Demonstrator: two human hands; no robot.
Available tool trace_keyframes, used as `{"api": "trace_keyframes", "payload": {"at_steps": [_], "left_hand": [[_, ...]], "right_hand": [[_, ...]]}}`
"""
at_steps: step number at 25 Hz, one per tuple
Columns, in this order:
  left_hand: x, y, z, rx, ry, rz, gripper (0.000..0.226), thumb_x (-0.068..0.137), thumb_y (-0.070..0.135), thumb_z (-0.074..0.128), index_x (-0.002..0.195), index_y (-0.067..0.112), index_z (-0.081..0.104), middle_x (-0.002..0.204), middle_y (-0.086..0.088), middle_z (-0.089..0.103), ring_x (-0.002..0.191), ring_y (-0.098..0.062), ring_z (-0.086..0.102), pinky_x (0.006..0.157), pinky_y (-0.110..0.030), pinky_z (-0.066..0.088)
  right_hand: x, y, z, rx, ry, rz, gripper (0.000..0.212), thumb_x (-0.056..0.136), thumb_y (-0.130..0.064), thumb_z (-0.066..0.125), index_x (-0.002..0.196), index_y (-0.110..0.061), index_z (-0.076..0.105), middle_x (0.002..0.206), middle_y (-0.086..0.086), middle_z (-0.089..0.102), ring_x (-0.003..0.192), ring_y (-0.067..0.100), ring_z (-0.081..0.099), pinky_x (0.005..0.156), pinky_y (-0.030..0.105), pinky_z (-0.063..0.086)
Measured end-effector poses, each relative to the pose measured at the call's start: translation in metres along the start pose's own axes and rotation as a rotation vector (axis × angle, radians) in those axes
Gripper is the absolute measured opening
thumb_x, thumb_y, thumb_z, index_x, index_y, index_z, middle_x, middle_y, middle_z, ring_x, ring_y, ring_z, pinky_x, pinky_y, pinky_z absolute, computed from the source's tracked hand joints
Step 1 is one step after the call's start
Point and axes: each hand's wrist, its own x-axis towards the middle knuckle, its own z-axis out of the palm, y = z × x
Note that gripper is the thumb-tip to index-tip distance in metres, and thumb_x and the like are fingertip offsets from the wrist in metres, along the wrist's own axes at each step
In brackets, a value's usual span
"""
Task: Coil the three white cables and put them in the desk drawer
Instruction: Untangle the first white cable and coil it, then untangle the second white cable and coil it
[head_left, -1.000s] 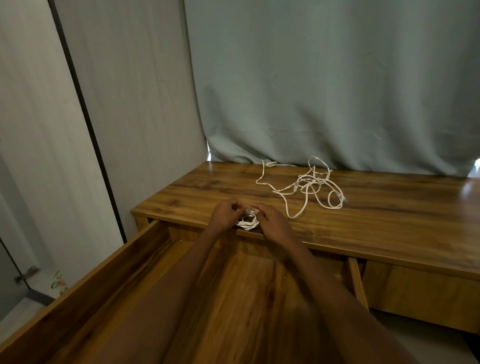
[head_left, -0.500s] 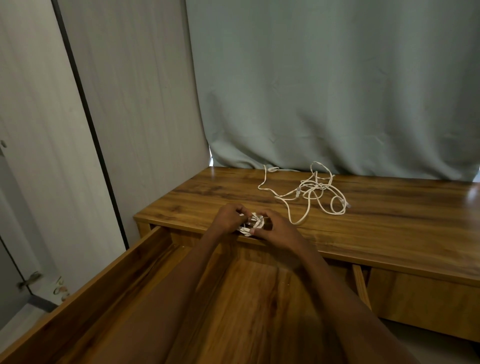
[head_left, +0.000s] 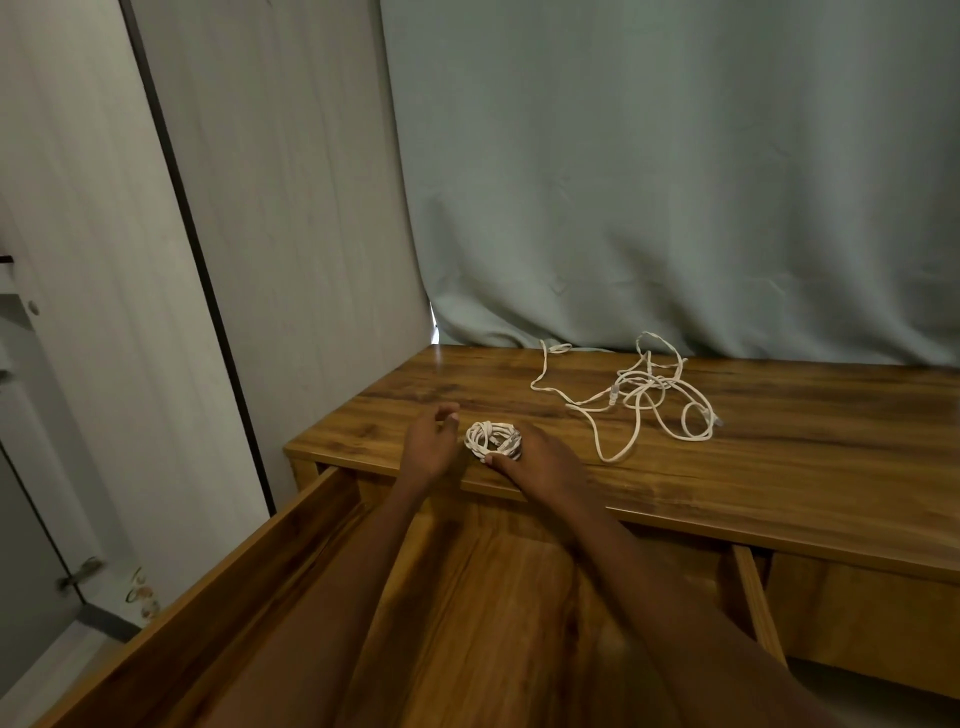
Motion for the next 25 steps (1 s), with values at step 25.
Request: {"api": "trace_keyframes", "payload": {"at_steps": [25], "left_hand": [[-0.031,-0.009,0.014,0.063,0.045,0.102,0.018,0.097,0.011,0.057,0.108,0.008,0.07,0.113,-0.008,0.071,0.104,-0.019,0.063,0.086,-0.023,0.042]], "right_hand": [[-0.011,0.03,-0.04,0.047,-0.081,-0.104,0.044,0.094,-0.034,0.066,0.135,-0.02,0.06,0.133,0.001,0.064,0.12,0.018,0.06,0.093,0.03,0.045]]}}
